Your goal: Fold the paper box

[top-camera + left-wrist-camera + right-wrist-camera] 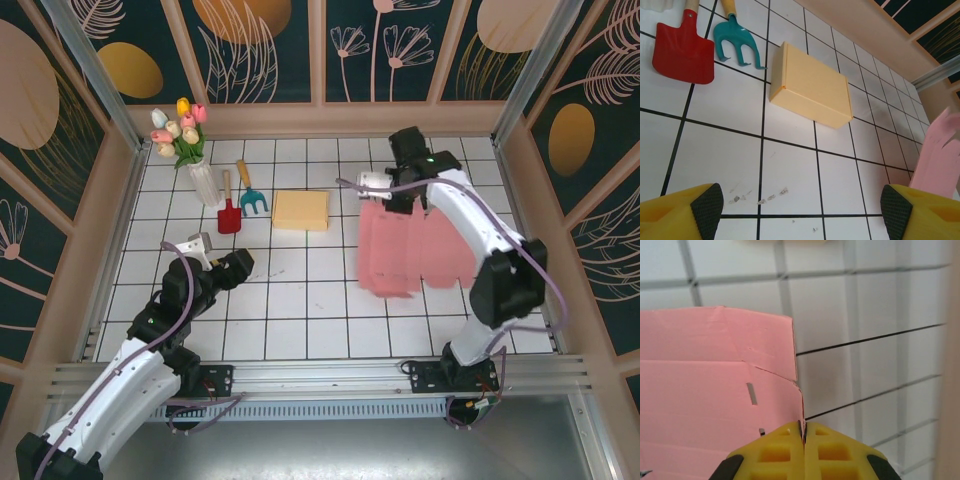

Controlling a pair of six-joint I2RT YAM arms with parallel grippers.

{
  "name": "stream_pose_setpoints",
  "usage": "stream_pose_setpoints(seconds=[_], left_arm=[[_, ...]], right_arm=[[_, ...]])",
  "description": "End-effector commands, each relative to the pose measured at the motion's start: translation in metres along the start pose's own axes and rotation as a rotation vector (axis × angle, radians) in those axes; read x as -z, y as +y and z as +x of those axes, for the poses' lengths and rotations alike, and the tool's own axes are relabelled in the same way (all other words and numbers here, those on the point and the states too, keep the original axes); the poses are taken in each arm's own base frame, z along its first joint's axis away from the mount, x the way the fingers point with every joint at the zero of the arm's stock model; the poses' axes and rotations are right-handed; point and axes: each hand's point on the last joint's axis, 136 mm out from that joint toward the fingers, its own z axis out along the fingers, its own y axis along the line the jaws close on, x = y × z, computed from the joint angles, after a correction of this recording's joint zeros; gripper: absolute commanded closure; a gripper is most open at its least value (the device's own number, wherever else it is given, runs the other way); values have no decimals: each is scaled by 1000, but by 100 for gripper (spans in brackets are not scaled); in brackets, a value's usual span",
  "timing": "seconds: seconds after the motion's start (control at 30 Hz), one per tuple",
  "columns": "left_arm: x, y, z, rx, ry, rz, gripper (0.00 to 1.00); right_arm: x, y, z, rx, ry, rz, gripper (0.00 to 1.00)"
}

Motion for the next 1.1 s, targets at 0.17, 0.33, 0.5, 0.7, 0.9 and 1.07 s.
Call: stream_pose_setpoints(seconds=[0.17, 0.33, 0.5, 0.7, 0.9, 1.07], left_arm=[[14, -64, -55, 54, -128, 189, 14], [29, -96, -92, 21, -241, 280, 13], [40, -116, -107, -104, -342, 359, 9], [27, -116, -95, -167, -330, 395, 8], [6, -119, -84, -200, -269, 407, 5], [-11, -123, -85, -242, -247, 392, 8]], right_arm=[[117, -75, -62, -441, -430, 381, 100], [184, -76, -75, -708, -729, 451, 100], [208, -53, -83, -884, -951, 356, 100], [204, -32, -88, -950, -1015, 231, 100], [197, -7, -90, -940, -1059, 141, 100], [196, 18, -93, -889, -1057, 59, 100]])
